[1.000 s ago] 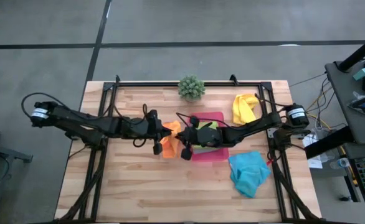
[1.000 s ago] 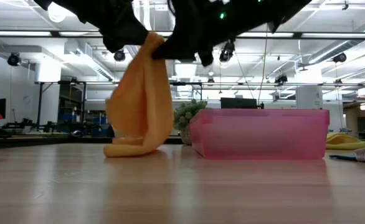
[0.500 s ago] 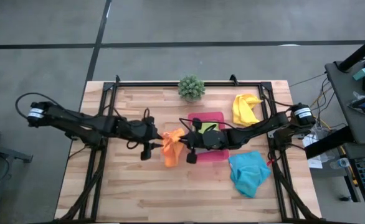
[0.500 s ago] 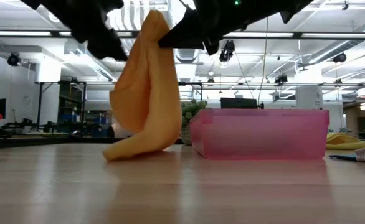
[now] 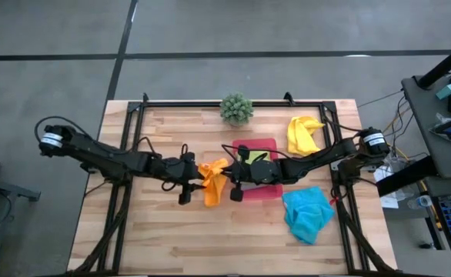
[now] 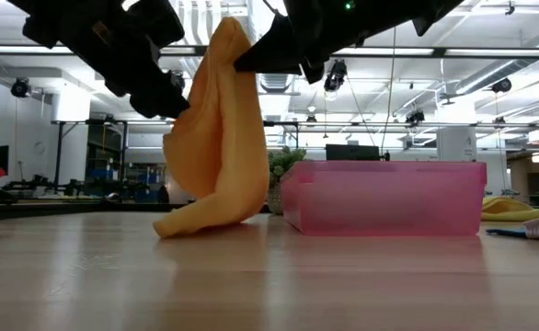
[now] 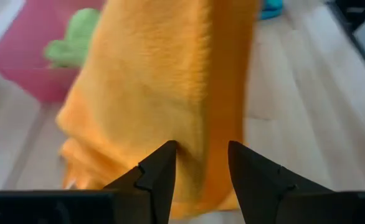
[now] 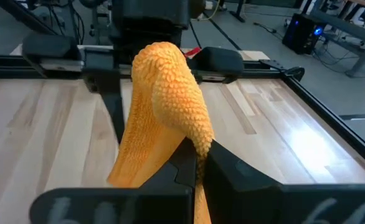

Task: Fold microfiber towels
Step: Fold the orange towel

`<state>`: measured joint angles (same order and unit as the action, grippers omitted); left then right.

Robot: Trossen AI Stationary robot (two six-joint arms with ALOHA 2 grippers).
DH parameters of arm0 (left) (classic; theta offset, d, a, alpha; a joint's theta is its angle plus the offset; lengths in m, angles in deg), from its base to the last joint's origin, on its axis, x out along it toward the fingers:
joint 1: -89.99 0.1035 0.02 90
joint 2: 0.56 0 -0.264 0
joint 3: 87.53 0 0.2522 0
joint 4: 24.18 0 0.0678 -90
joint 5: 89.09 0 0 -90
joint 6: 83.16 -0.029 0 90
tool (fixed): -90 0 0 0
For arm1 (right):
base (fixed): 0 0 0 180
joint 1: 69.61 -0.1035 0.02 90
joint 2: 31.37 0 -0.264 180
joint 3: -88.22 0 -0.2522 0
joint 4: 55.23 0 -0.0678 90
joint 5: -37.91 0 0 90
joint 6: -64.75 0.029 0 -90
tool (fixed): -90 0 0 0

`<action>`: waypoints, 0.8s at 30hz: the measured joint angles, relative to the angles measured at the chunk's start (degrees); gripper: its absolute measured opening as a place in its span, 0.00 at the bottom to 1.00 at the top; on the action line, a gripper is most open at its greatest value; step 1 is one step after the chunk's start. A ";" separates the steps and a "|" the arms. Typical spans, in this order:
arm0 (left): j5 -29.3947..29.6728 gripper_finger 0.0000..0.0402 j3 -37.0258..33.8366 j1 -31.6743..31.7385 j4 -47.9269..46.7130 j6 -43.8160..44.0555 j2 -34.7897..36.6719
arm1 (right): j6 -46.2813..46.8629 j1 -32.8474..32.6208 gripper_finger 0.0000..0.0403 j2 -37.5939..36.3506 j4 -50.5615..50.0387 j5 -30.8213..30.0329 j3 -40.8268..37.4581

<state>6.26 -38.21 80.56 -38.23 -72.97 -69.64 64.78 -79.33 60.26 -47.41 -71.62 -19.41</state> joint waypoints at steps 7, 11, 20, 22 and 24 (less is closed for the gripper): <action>8.36 0.32 -0.01 0.05 1.38 -0.68 -4.34 | -0.05 0.00 0.02 0.20 -0.04 0.00 -0.02; 8.43 0.21 0.22 -0.06 3.05 -3.61 -6.39 | -0.11 0.00 0.02 0.20 -0.04 0.00 -0.02; 8.45 0.00 0.73 -1.17 2.88 -9.25 -2.53 | 0.04 0.00 0.03 0.22 -0.56 3.11 -0.62; 7.83 0.00 0.72 -1.81 2.39 -11.80 -1.61 | 0.33 0.00 0.05 0.26 -0.63 4.01 -1.26; 7.14 0.00 0.63 -2.22 2.22 -13.84 -1.15 | 0.12 -0.02 0.09 0.28 -0.56 5.89 -1.90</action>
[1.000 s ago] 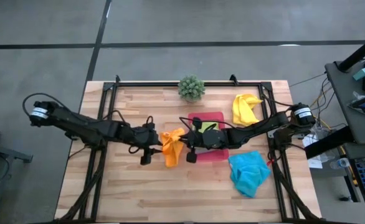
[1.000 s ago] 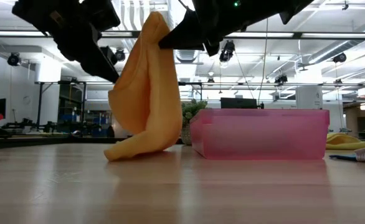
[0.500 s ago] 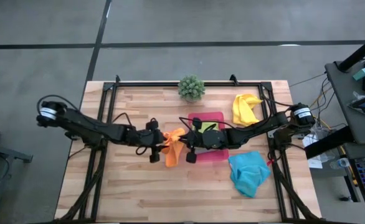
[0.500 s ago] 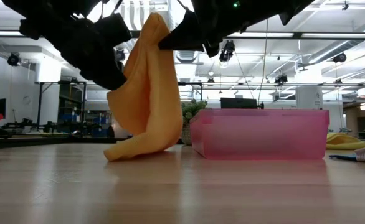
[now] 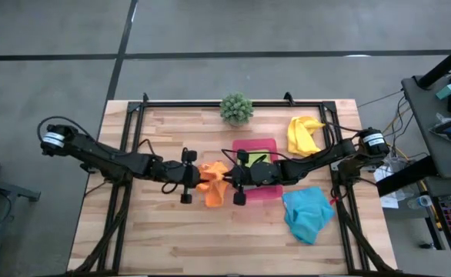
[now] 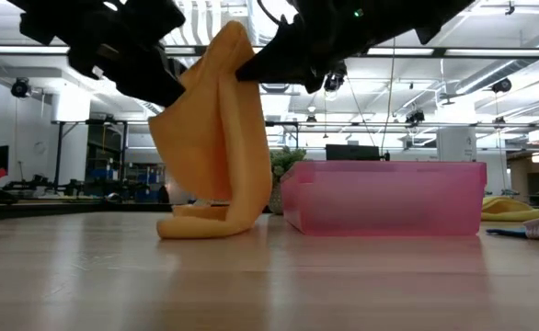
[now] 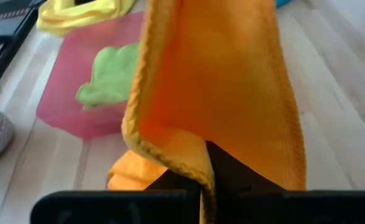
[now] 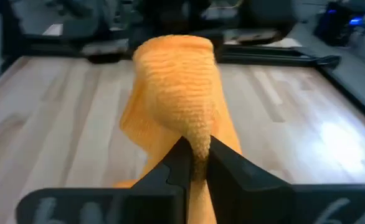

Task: Fold microfiber towels
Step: Fold the orange towel

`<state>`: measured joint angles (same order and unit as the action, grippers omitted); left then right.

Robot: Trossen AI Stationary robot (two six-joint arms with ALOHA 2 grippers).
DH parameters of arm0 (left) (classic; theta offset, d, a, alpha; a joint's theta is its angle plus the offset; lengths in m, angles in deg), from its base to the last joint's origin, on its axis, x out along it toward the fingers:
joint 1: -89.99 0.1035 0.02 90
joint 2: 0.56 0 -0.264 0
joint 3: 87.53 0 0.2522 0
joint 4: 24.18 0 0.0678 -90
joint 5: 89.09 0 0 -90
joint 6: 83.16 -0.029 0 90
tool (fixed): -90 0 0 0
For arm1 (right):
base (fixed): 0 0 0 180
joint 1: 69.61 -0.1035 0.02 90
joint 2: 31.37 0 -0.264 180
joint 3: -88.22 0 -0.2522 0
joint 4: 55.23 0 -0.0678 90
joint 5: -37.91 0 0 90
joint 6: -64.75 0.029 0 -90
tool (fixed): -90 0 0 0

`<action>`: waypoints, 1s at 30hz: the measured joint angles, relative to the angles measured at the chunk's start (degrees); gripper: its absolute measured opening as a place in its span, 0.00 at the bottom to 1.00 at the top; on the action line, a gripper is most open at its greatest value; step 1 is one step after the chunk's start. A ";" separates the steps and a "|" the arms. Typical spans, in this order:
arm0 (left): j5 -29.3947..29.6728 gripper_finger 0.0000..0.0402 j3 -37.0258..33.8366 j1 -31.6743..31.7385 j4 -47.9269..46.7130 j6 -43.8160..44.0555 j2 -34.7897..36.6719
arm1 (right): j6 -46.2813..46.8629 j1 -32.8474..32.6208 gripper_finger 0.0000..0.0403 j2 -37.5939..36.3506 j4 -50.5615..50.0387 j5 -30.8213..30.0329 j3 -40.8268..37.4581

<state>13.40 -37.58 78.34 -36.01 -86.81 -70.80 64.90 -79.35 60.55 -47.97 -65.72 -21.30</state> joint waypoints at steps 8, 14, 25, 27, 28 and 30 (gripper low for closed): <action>-0.11 0.00 -0.03 -0.03 0.10 -2.95 -0.33 | -1.77 0.58 0.28 0.24 0.13 3.57 -2.43; -0.14 0.00 -0.03 -0.18 0.24 -1.77 -0.33 | -0.77 0.76 0.40 0.24 0.25 3.55 -2.47; -0.10 0.00 -0.03 -0.09 0.64 -1.28 -0.33 | -0.19 0.90 0.45 0.13 -0.39 3.13 -2.45; 0.00 0.00 -0.03 -0.09 0.64 -1.29 -0.33 | -0.17 0.90 0.44 0.13 -1.79 3.13 -2.43; 0.00 0.00 -0.03 -0.09 0.62 -1.29 -0.33 | -0.17 0.90 0.44 0.13 -2.52 3.13 -2.43; 0.02 0.00 -0.03 -0.09 0.64 -1.28 -0.28 | 0.15 0.90 0.43 0.10 -3.73 3.11 -2.43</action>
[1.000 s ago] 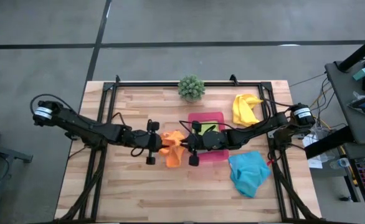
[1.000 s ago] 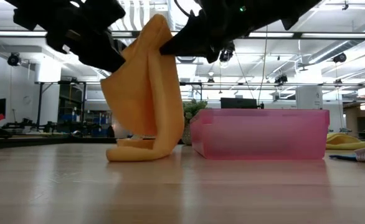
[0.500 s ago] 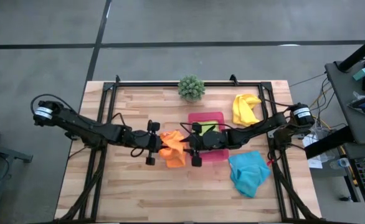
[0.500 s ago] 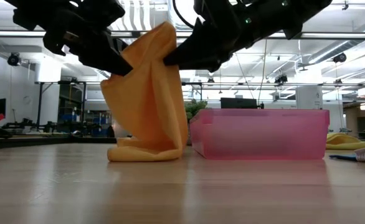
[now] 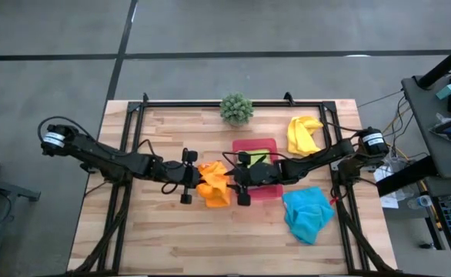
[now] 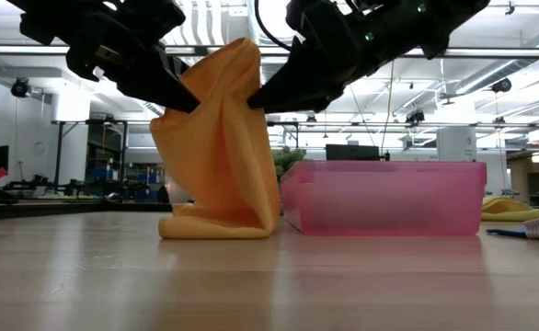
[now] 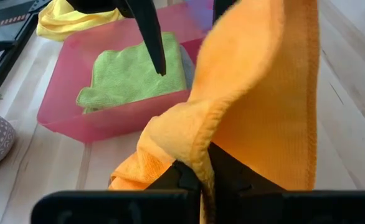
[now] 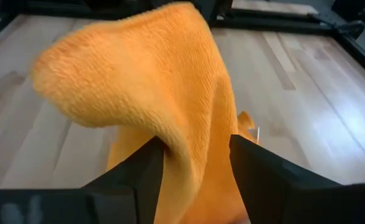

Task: Fold microfiber towels
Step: Fold the orange towel

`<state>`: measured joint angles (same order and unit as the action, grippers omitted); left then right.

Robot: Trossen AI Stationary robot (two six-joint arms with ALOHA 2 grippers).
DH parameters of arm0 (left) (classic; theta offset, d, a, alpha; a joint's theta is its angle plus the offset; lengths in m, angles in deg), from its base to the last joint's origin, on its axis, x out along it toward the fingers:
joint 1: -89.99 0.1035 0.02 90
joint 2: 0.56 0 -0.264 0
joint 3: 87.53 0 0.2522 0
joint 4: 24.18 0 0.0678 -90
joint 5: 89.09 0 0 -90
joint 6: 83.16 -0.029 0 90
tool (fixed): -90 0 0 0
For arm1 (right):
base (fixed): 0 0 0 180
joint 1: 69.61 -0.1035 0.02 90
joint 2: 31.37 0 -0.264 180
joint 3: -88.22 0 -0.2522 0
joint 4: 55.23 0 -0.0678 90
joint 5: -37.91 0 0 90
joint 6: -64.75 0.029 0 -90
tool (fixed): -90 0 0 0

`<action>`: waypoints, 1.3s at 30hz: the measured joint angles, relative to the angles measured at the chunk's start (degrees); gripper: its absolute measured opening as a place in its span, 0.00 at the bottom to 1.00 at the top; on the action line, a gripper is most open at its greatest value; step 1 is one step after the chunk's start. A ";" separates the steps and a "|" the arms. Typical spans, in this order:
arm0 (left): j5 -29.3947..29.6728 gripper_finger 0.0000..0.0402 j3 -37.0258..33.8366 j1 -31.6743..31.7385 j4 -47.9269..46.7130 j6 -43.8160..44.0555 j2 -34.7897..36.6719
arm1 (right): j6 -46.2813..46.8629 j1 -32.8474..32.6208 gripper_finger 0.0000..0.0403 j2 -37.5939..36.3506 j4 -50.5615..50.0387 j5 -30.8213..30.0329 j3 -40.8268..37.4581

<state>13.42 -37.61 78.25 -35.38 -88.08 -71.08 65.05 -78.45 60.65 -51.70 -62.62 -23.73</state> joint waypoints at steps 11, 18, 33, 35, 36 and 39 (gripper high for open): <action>0.09 0.00 -0.03 0.04 -0.16 0.01 0.02 | 1.72 0.00 0.41 -1.98 -5.58 -0.02 0.60; 0.17 0.00 -0.04 0.04 -0.27 0.02 0.02 | 3.83 -0.02 0.40 -3.39 -7.61 -0.02 1.54; 1.31 0.00 -0.07 0.11 0.13 0.11 0.04 | 3.59 -1.26 0.39 -1.64 -6.60 -0.01 8.12; 1.36 0.00 -0.07 0.11 0.03 0.15 0.04 | 3.02 -1.40 0.39 0.01 -6.80 0.04 8.91; 1.36 0.00 -0.07 0.11 0.10 0.15 0.04 | 2.79 -1.40 0.38 0.88 -6.53 0.04 9.46; 1.34 0.00 -0.07 0.11 0.99 0.14 0.04 | 2.58 -1.23 0.39 3.85 -6.21 -0.10 11.16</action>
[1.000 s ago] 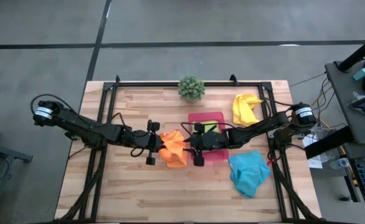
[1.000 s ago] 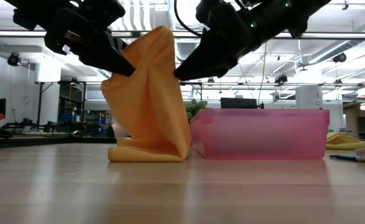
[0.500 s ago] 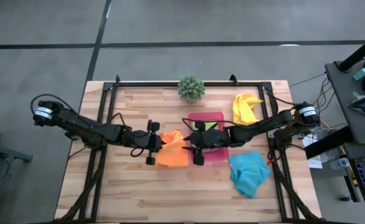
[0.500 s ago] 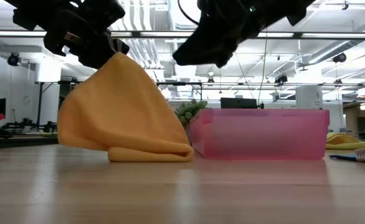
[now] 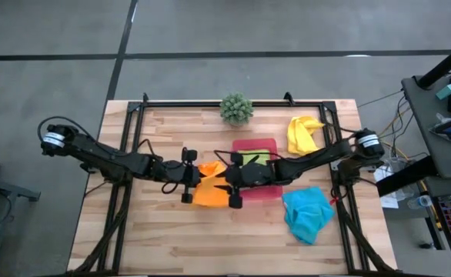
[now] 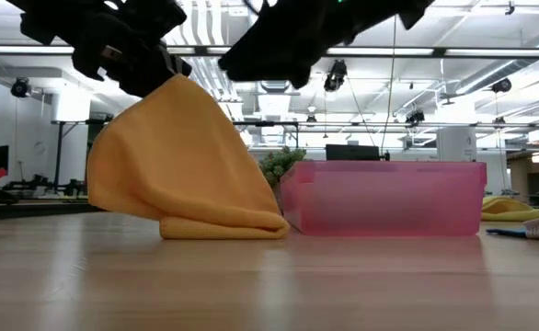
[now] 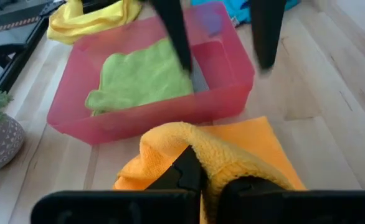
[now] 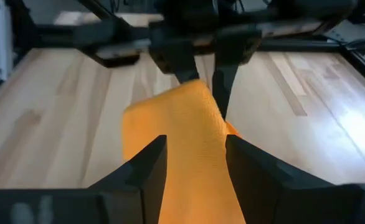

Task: Fold microfiber towels
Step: Fold the orange towel

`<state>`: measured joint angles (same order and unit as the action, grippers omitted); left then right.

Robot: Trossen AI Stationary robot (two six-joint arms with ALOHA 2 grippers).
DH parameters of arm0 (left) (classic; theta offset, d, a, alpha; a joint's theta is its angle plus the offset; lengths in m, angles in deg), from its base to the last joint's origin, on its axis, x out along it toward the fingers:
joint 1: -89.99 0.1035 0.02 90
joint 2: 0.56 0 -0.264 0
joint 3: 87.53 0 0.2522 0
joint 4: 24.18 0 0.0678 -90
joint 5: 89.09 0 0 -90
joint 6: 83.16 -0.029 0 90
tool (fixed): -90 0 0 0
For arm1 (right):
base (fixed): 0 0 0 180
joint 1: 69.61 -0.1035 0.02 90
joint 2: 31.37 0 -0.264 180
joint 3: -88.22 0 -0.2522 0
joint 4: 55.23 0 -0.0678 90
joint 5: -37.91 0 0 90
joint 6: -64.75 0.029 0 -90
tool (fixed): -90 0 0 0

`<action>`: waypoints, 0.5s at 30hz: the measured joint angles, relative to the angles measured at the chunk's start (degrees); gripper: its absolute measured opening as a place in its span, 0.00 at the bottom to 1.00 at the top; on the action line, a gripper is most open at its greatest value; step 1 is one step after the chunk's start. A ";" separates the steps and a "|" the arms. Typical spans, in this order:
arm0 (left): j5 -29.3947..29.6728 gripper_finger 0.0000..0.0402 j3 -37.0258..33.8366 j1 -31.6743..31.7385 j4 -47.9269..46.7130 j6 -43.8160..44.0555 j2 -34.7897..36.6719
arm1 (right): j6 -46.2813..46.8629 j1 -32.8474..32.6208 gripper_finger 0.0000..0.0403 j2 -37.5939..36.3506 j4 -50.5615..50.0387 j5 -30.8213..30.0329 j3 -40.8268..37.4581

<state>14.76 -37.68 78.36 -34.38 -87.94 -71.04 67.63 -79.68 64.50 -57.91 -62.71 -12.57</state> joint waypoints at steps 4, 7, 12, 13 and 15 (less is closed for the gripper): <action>-0.01 0.00 0.00 0.00 1.86 -0.08 0.02 | -1.34 0.57 0.39 4.30 -0.37 -0.29 2.31; 0.34 0.00 -0.04 0.05 1.05 -0.08 0.02 | -1.83 0.69 0.38 6.35 -1.62 -3.52 4.18; -0.16 0.00 0.07 0.00 2.58 -0.10 0.03 | -2.94 0.86 0.32 7.87 -3.76 -6.07 6.26; -0.18 0.00 0.09 -0.04 2.66 -0.10 0.07 | -2.95 0.89 0.30 7.91 -3.98 -6.11 6.48; -0.32 0.00 0.11 -0.04 2.32 -0.10 0.03 | -3.52 0.95 0.26 8.06 -4.06 -6.16 6.90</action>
<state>14.44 -37.57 78.31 -32.07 -88.04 -71.01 64.12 -78.74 72.57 -61.97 -68.87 -5.67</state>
